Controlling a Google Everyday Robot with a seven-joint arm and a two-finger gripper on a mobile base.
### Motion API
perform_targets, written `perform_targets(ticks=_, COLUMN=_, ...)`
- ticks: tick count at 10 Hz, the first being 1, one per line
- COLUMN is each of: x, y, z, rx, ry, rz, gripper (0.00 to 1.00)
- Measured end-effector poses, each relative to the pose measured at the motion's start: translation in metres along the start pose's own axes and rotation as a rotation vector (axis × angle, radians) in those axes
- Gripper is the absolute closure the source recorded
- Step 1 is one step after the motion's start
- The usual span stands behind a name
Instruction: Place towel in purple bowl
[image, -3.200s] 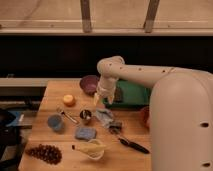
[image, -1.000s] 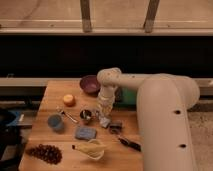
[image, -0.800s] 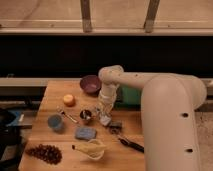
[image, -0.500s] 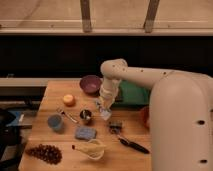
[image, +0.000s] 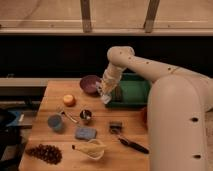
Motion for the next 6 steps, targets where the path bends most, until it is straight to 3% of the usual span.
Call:
perform_targets(ticks=2, x=-0.035, y=-0.003, z=0.001, rx=-0.021, ry=-0.041, rz=0.001, gripper=1.00)
perform_targets(ticks=6, x=-0.095, y=0.030, z=0.018, rx=-0.100, ry=-0.095, rz=-0.064, gripper=1.00)
